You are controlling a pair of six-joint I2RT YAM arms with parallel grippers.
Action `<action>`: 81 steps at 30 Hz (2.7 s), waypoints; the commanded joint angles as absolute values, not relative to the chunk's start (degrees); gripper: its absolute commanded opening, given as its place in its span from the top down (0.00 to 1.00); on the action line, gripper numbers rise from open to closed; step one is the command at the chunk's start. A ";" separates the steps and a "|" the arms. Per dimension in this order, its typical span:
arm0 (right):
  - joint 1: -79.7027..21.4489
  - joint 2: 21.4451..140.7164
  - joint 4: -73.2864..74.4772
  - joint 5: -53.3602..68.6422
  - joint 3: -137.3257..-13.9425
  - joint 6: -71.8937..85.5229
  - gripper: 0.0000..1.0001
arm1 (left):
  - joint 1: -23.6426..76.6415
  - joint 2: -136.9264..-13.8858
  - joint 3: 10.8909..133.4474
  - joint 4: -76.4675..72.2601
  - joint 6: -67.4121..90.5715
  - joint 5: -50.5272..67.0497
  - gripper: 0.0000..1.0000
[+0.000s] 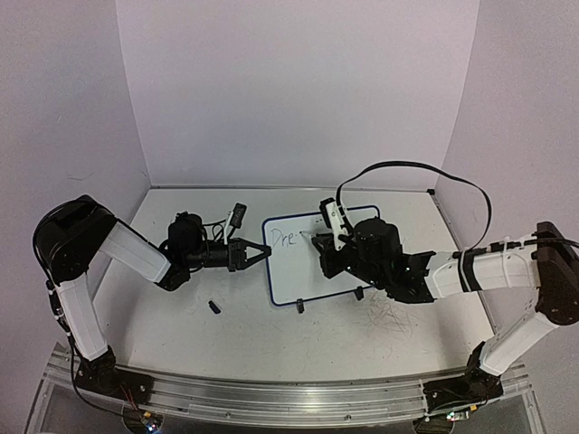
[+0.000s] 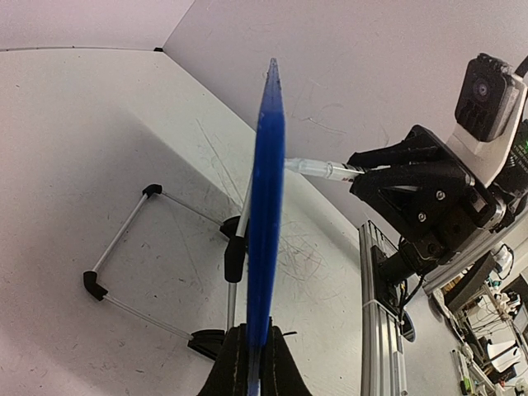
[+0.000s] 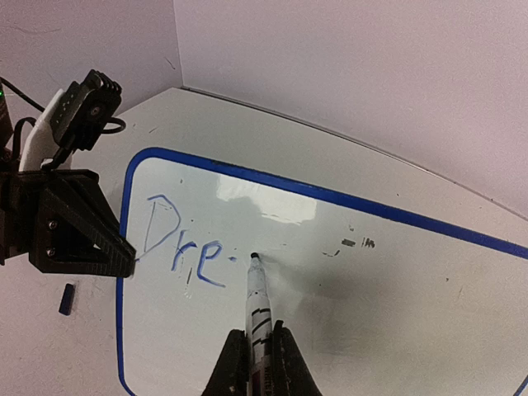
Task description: Write a sentence on the whiteboard
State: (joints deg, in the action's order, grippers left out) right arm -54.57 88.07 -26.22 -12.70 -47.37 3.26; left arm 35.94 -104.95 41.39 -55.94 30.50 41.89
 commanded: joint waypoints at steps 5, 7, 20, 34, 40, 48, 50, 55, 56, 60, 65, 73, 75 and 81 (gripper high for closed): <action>-54.56 88.99 -24.64 -11.79 -47.62 4.38 1.00 | 36.12 -102.42 41.75 -58.82 31.54 43.86 1.00; -54.67 88.87 -24.45 -11.62 -47.26 4.56 1.00 | 36.12 -102.40 41.75 -58.80 31.55 43.86 1.00; -54.83 88.34 -22.97 -11.10 -45.61 5.06 1.00 | 36.10 -102.55 41.73 -58.85 31.58 43.77 1.00; -54.49 86.32 -23.28 -15.48 -45.59 4.52 1.00 | 36.12 -102.51 41.57 -58.78 31.64 43.77 1.00; -54.39 86.77 -24.62 -15.71 -47.12 4.26 1.00 | 36.12 -102.14 41.41 -58.80 31.58 43.78 1.00; -54.25 88.21 -25.77 -16.21 -48.95 3.78 1.00 | 36.12 -102.16 41.31 -58.77 31.53 43.77 1.00; -54.12 88.28 -26.02 -16.28 -49.25 3.70 1.00 | 36.12 -102.13 41.30 -58.78 31.44 43.77 1.00; -54.09 88.69 -26.19 -16.26 -49.51 3.59 1.00 | 36.12 -102.13 41.26 -58.74 31.46 43.77 1.00; -54.09 88.68 -26.19 -16.13 -49.49 3.60 1.00 | 36.12 -102.14 41.26 -58.74 31.45 43.77 1.00; -54.11 88.77 -26.19 -15.90 -49.70 3.52 1.00 | 36.16 -102.21 41.24 -58.76 31.38 43.72 1.00; -54.12 88.35 -25.42 -14.85 -48.48 3.92 1.00 | 36.12 -101.90 41.20 -58.79 31.38 43.65 1.00; -54.60 87.32 -23.97 -13.64 -44.99 5.22 1.00 | 36.12 -102.09 41.21 -58.74 31.29 43.62 1.00; -54.70 87.31 -23.77 -13.59 -44.63 5.41 1.00 | 36.12 -102.11 41.22 -58.76 31.34 43.63 1.00; -54.73 86.39 -23.41 -15.06 -43.77 5.74 1.00 | 36.12 -101.99 41.06 -58.75 31.26 43.49 1.00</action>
State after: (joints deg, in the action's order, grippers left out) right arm -54.93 87.72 -25.44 -13.13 -45.18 4.80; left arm 35.94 -104.95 41.37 -55.70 31.05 41.56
